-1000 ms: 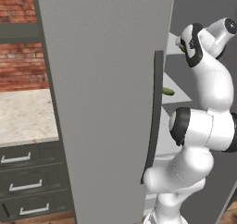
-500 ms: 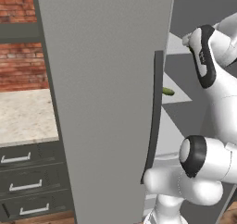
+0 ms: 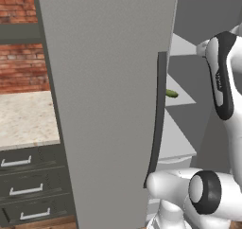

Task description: Take the lime and cucumber out of the freezer and place them in the tupperware container on the counter. Then put the tupperware containing the vegetables back in the freezer.

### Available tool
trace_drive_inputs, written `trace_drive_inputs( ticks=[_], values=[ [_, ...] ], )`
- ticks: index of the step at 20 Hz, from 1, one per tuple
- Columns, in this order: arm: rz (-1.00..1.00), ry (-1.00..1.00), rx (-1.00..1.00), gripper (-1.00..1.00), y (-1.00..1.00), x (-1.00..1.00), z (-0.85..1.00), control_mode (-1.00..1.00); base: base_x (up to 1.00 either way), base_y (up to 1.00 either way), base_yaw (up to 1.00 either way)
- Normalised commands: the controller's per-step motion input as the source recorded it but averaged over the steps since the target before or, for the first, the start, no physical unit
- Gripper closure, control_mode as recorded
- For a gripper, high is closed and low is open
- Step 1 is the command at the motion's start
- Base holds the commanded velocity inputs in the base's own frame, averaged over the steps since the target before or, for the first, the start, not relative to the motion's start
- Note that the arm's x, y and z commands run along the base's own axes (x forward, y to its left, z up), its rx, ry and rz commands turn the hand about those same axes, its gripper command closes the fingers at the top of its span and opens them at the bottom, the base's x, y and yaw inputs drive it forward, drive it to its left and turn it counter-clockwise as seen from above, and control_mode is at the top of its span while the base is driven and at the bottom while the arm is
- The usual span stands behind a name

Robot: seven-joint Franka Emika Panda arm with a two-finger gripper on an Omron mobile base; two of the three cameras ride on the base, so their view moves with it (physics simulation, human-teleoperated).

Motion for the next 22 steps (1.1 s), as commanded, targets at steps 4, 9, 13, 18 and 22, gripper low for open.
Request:
trace_drive_inputs(
  ticks=[4, 9, 13, 18, 22],
  values=[
    [0.00, 0.05, -0.01, 1.00, 0.44, -0.79, 0.16, -1.00, 0.00, 0.00, 0.00],
    [0.00, 0.01, -0.06, 1.00, 0.48, -0.70, 0.01, -1.00, 0.00, 0.00, 0.00],
    [0.00, -0.03, -0.06, 1.00, 0.36, -0.67, 0.00, -1.00, 0.00, 0.00, 0.00],
    [0.00, -0.01, -0.04, 1.00, 0.27, -0.53, 0.00, -1.00, 0.00, 0.00, 0.00],
    [0.00, 0.00, -0.04, 1.00, 0.24, -0.37, 0.00, -1.00, 0.00, 0.00, 0.00]
  ],
)
